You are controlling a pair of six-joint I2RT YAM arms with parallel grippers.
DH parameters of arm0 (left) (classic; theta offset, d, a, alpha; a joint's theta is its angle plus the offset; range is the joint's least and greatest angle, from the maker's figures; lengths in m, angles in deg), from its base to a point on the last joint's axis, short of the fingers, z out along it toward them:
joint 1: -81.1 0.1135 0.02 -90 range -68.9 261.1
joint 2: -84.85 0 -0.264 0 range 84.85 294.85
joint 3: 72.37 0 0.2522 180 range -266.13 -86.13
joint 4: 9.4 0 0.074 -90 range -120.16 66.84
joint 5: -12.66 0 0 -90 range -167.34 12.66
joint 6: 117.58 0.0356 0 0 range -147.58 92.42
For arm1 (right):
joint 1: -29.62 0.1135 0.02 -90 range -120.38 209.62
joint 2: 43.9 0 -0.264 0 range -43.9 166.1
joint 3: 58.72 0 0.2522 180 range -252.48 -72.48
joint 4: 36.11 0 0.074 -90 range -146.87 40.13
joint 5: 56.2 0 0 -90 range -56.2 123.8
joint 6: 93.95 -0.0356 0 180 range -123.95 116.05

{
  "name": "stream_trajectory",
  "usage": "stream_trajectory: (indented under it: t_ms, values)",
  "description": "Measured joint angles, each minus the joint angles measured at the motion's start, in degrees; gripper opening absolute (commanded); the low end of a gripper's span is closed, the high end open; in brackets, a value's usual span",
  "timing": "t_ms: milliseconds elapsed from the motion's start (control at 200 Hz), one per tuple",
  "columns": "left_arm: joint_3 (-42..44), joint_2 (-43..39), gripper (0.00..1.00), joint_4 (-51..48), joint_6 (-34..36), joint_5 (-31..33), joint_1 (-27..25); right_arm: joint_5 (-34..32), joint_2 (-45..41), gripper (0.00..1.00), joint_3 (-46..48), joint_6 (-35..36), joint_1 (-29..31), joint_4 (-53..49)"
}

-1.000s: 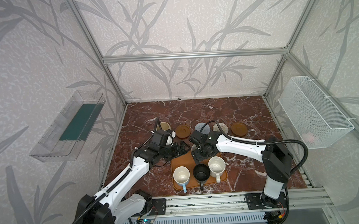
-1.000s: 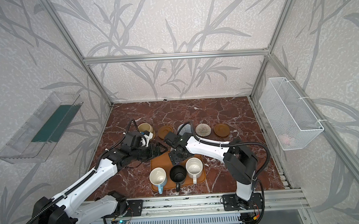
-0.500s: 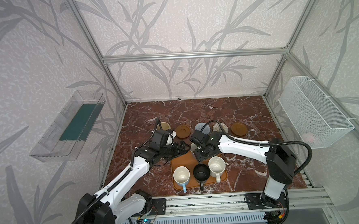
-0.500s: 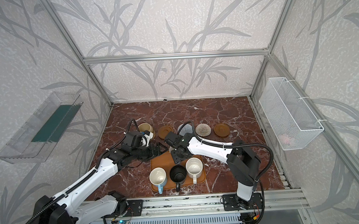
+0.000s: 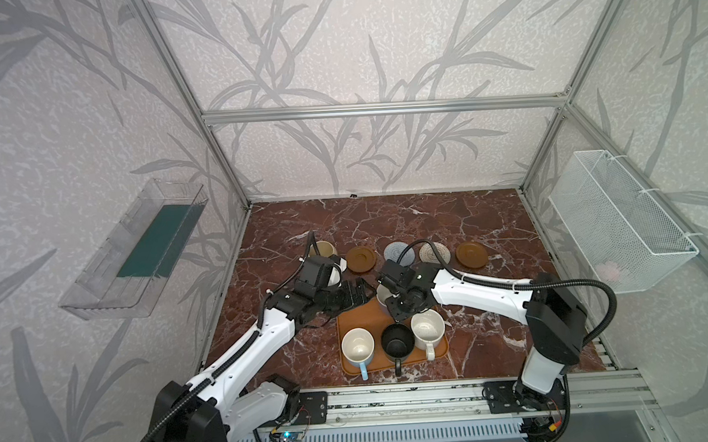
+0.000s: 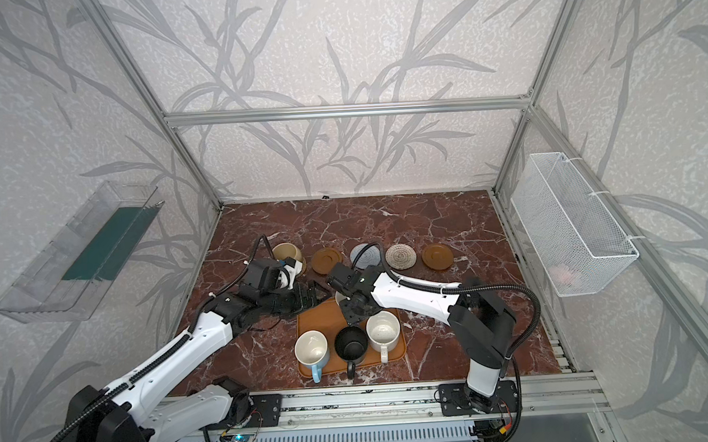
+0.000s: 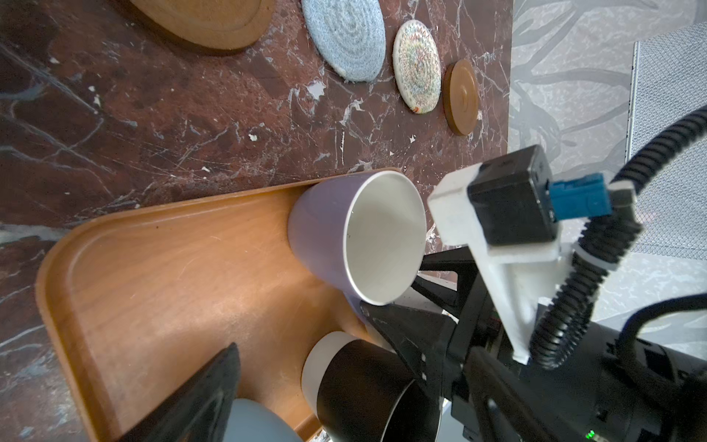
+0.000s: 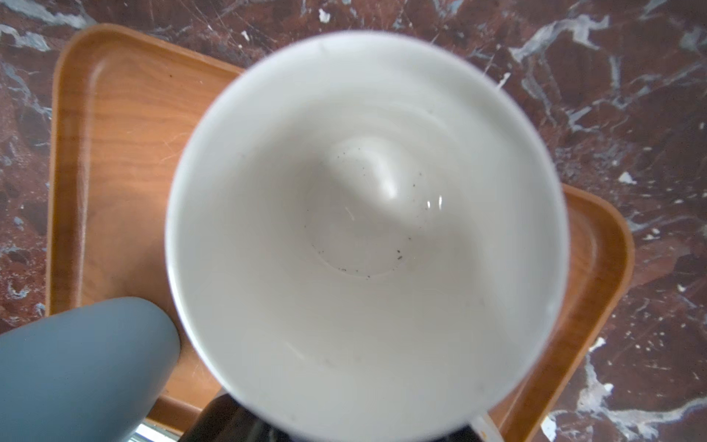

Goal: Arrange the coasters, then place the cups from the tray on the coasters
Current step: 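Close the right gripper on the lavender mug's rim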

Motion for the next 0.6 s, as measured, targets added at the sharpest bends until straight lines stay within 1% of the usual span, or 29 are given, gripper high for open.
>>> stream_trajectory:
  t_ms: [135, 240, 345, 600]
  values:
    - [-0.02, 1.81, 0.95, -0.02, 0.09, -0.15, 0.00, -0.66, -3.93, 0.41, 4.20, 0.35, -0.31, 3.50]
    - [-0.02, 3.02, 0.95, 0.17, 0.00, -0.39, 0.00, -0.61, -5.73, 0.39, 5.64, 0.55, -0.61, 5.09]
    - [-0.55, 4.13, 0.95, 0.46, 0.02, -0.50, 0.00, 0.28, -6.32, 0.32, 6.14, 1.20, -1.20, 6.16]
    - [-2.38, 6.69, 0.95, 0.42, 0.61, -0.55, 0.00, 1.44, -6.05, 0.30, 5.99, 4.31, -2.12, 4.50]
